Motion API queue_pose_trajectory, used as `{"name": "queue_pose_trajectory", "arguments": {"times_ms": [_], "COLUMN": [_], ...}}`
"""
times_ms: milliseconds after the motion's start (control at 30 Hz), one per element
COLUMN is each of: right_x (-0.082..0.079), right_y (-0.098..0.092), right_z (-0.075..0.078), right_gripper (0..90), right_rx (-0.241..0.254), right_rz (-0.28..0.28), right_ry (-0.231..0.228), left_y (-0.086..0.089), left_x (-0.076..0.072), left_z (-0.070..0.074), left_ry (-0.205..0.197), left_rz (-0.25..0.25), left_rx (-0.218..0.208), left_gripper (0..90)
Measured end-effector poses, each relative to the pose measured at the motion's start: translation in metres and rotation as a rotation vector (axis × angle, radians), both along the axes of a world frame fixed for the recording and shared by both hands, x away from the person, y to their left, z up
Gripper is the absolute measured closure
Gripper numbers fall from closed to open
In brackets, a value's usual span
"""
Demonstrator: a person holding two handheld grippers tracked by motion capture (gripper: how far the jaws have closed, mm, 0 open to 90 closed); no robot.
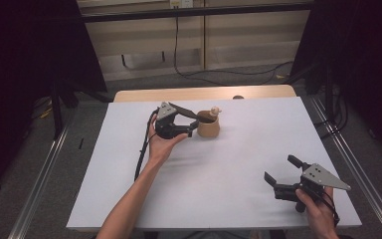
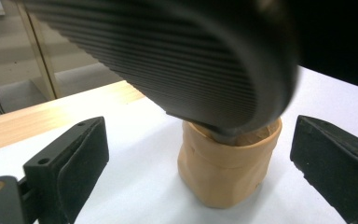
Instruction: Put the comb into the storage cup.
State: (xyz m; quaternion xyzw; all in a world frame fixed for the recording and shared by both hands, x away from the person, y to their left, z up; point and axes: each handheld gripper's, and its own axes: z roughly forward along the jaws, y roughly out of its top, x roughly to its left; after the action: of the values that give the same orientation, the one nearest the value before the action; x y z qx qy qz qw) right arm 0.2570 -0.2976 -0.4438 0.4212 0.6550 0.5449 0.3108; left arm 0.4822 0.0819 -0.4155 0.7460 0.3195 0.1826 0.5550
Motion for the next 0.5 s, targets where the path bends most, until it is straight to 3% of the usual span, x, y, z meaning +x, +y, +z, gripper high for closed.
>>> {"name": "queue_pose_trajectory", "arguments": {"times_ms": [200, 500], "right_x": [0.000, -0.001], "right_y": [0.000, 0.001], "right_z": [0.000, 0.001], "right_gripper": [0.0, 0.0], "right_rx": [-0.004, -0.010], "right_rz": [-0.001, -0.006], "right_ry": [-0.004, -0.006], "left_y": [0.010, 0.021], "left_x": [-0.004, -0.017], "left_z": [0.003, 0.008], "left_ry": [-0.002, -0.035], "left_rz": [0.017, 0.020], "left_rx": [-0.023, -0.033], "left_gripper": [2.8, 2.9]}}
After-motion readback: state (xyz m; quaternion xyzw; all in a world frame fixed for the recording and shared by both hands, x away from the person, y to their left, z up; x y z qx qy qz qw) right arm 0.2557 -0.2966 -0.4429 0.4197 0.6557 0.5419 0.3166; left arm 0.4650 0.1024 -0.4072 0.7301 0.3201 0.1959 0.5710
